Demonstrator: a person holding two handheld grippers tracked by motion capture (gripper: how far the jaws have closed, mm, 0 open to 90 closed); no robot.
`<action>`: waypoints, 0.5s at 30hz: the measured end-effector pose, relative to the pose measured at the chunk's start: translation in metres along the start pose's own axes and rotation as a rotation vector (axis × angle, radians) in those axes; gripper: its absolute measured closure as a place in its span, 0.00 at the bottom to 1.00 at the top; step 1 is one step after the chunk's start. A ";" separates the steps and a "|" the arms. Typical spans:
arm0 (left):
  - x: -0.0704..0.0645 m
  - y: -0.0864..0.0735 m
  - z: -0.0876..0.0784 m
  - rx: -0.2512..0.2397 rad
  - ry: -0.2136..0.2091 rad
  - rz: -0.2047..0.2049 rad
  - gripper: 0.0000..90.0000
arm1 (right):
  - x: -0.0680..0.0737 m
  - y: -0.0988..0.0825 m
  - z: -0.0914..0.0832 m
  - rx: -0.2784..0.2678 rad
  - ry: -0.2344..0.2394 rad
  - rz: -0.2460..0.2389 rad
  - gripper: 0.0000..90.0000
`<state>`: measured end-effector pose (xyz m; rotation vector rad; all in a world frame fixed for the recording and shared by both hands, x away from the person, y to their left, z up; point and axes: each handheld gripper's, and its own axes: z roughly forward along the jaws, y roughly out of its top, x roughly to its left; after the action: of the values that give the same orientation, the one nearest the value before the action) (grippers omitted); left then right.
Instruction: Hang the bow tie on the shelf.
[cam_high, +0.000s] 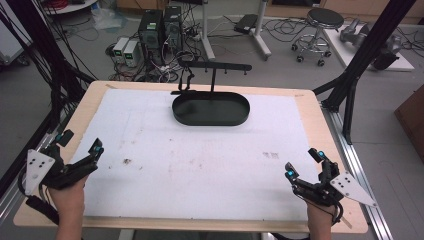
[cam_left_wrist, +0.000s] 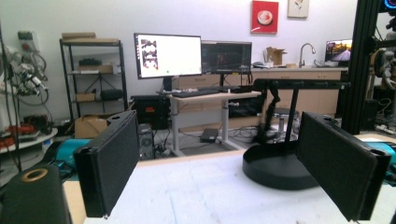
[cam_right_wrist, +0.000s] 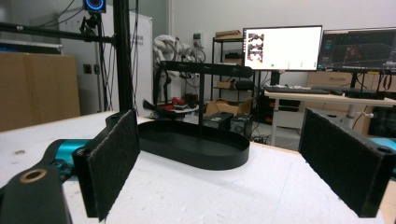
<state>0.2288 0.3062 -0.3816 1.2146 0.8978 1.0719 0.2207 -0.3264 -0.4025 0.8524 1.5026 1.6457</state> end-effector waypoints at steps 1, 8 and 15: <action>0.000 -0.001 -0.002 0.002 0.000 0.004 0.16 | 0.001 0.000 0.000 0.001 0.000 -0.002 0.13; 0.001 -0.005 -0.012 -0.005 -0.032 0.001 0.16 | 0.001 -0.001 0.001 0.006 0.008 0.014 0.13; 0.002 -0.016 -0.014 0.025 -0.043 -0.022 0.16 | 0.002 -0.002 0.005 0.042 0.000 0.008 0.13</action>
<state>0.2183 0.3114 -0.3994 1.2415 0.8919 1.0161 0.2241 -0.3225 -0.4041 0.8819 1.5409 1.6252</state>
